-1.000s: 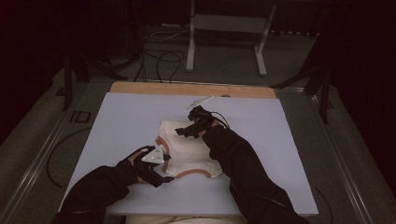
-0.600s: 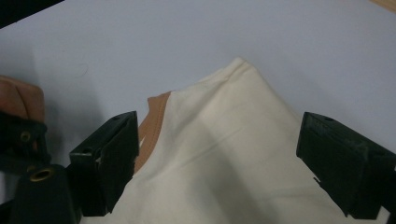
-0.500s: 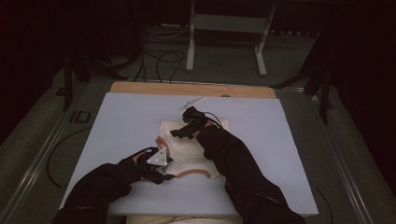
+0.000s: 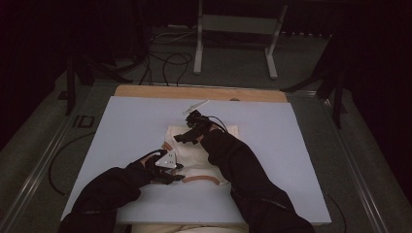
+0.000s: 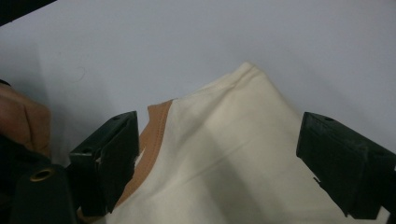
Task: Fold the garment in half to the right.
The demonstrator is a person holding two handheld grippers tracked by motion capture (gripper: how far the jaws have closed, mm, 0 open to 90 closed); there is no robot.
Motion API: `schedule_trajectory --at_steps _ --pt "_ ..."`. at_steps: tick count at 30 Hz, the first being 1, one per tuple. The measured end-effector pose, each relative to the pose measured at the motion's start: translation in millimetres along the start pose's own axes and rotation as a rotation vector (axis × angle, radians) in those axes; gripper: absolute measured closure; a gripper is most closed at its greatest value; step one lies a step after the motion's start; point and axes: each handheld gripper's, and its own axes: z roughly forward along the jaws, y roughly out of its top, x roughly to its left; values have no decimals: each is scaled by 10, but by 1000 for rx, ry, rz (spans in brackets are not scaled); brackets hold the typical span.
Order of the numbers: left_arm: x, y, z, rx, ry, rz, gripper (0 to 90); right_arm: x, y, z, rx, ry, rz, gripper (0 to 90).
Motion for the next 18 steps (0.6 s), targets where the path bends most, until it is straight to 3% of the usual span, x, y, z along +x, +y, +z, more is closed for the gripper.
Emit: schedule_trajectory --at_steps 8,13,18 --pt "18 14 11 -5 17 -10 829 9 52 129 10 7 -2 131" --pt "14 5 24 -20 27 -40 858 14 120 219 23 -10 13 131" --pt "6 10 25 -16 29 -41 863 -24 184 301 39 -32 -19 130"
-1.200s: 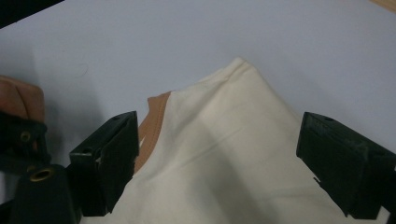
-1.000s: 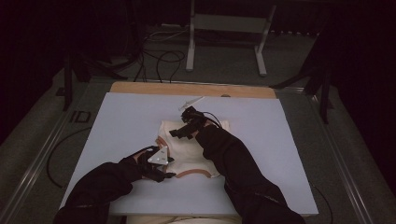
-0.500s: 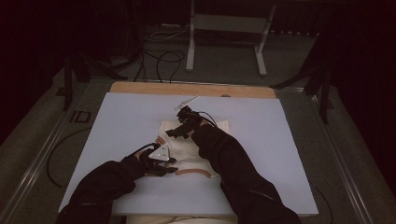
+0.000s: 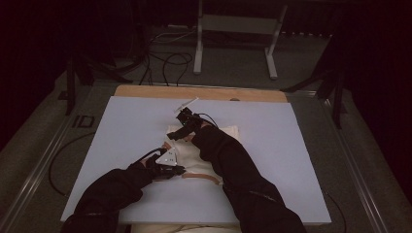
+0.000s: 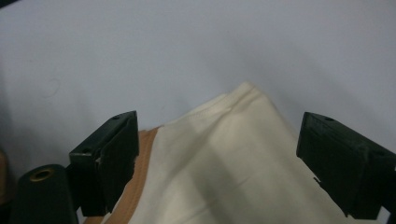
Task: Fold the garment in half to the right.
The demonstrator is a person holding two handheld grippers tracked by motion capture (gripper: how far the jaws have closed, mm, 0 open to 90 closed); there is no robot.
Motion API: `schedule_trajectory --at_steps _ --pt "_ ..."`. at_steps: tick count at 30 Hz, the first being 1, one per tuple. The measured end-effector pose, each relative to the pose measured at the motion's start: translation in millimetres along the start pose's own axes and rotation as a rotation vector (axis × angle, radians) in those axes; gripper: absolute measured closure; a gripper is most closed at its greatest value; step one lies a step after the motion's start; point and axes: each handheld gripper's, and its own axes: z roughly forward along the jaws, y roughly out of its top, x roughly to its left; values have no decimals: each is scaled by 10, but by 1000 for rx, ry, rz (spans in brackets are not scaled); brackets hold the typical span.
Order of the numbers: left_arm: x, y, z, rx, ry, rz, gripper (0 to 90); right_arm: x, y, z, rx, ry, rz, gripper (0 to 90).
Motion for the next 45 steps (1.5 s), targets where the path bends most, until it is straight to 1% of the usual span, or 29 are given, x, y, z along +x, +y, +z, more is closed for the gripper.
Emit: schedule_trajectory --at_steps 1,3,7,11,13,14,15,16,17,20,24,25,27,33,36,40,42,45 --pt "2 0 -1 1 -1 -1 863 -4 25 20 9 -7 0 133" --pt "2 -2 0 -3 0 -2 864 -21 62 54 13 -3 6 145" --pt "-5 2 -1 1 4 6 864 -56 134 117 18 -20 4 211" --pt "-9 6 -2 4 10 12 864 -73 186 193 25 -28 11 254" --pt "-10 7 -1 5 10 12 864 -84 201 229 29 -34 14 309" --pt "-11 8 -1 4 11 13 864 -87 206 241 33 -40 15 315" --pt "-11 9 -1 4 12 13 864 -97 214 267 41 -41 11 352" --pt "-8 10 -4 10 11 19 864 -99 216 279 45 -44 9 364" --pt "-11 11 -2 7 11 15 864 -102 223 299 58 -49 9 370" --pt "-10 13 -3 9 9 14 864 -117 232 344 67 -43 7 410" --pt "-12 19 -2 15 9 17 864 -121 241 415 91 -51 2 432" --pt "-15 19 -1 13 9 15 864 -123 241 435 94 -59 0 446" --pt "-14 19 -2 13 10 17 864 -120 240 462 103 -55 -1 477" --pt "1 7 -2 6 -1 6 865 -105 239 523 121 -56 -17 544" --pt "2 11 -2 9 -1 8 865 -99 237 543 134 -62 -41 569" --pt "5 18 -3 16 -1 11 865 -99 242 537 146 -75 -63 634" --pt "1 21 -4 19 3 13 865 -91 246 535 153 -86 -72 678" --pt "-3 25 -4 21 4 11 865 -83 248 526 163 -106 -93 801"
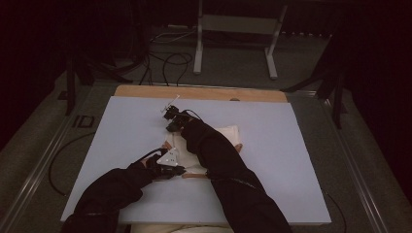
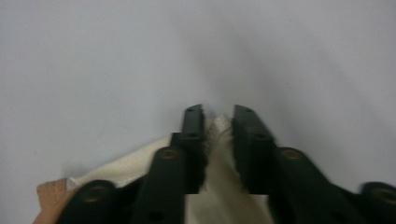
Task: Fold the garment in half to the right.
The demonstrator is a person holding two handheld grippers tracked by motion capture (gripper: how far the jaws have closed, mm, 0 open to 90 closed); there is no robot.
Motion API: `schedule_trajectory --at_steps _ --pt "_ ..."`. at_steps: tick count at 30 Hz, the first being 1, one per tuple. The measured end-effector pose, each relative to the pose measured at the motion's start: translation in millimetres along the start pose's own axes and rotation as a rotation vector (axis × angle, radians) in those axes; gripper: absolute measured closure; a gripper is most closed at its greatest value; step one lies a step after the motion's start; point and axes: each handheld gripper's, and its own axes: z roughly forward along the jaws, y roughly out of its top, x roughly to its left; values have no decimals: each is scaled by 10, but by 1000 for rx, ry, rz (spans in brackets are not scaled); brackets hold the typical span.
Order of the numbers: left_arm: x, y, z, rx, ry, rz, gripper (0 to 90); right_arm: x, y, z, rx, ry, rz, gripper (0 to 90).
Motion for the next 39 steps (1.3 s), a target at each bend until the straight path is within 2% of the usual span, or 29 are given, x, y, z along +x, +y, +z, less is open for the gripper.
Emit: schedule_trajectory --at_steps 2,6,16,18,21,26,39 --pt "-1 3 0 1 1 1 865 -4 -2 -11 -1 2 -4 854" --pt "-22 -6 -1 -8 14 10 865 -10 -5 -43 -3 6 -3 872" --pt "-28 18 -4 3 16 14 866 -18 2 -137 -31 10 -14 878" --pt "-25 27 -13 11 16 21 866 -22 -2 -170 -42 17 -5 878" --pt "-25 44 -29 8 18 18 867 -30 -8 -220 -57 13 -8 878" --pt "-34 85 -83 -3 31 37 867 -55 -28 -332 -86 6 -5 878" --pt "-38 199 -139 -15 30 50 867 -102 -77 -571 -120 -10 -19 878"
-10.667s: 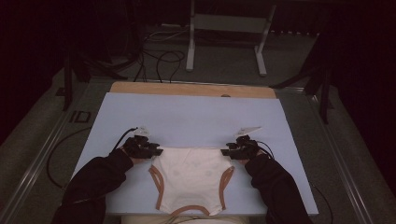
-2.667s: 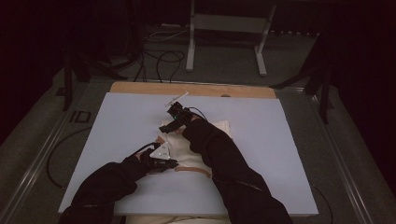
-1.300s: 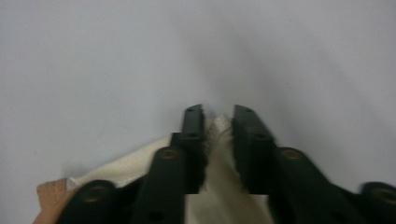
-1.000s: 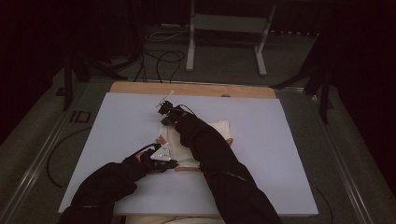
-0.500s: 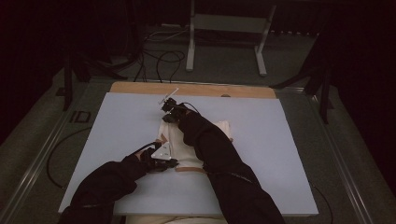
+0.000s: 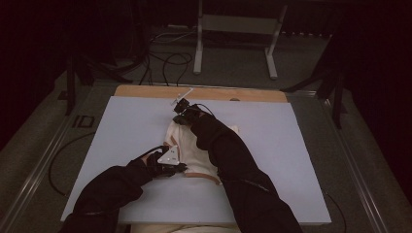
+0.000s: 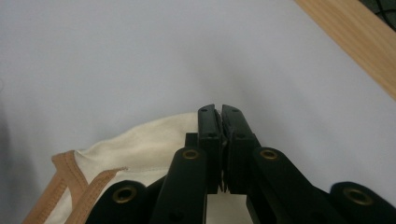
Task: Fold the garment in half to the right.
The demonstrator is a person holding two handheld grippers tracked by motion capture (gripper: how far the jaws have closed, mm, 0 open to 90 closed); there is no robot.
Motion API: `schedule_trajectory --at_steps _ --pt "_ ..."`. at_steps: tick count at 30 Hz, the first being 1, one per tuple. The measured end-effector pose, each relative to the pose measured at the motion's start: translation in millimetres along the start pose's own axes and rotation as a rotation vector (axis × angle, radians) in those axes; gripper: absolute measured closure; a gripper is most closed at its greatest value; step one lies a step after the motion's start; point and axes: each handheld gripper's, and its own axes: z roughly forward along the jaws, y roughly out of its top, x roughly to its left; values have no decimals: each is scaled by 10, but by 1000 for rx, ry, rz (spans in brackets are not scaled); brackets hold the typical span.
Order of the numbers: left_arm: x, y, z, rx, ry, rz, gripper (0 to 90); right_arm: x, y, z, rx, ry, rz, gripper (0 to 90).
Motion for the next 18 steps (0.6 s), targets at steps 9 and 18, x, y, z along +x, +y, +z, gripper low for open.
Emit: schedule_trajectory --at_steps 9,18 --pt "-1 116 -17 -11 -1 15 867 -58 -58 -205 -30 -16 4 877" --pt "1 232 -18 -14 0 38 867 -90 -123 -374 -56 -28 8 878"
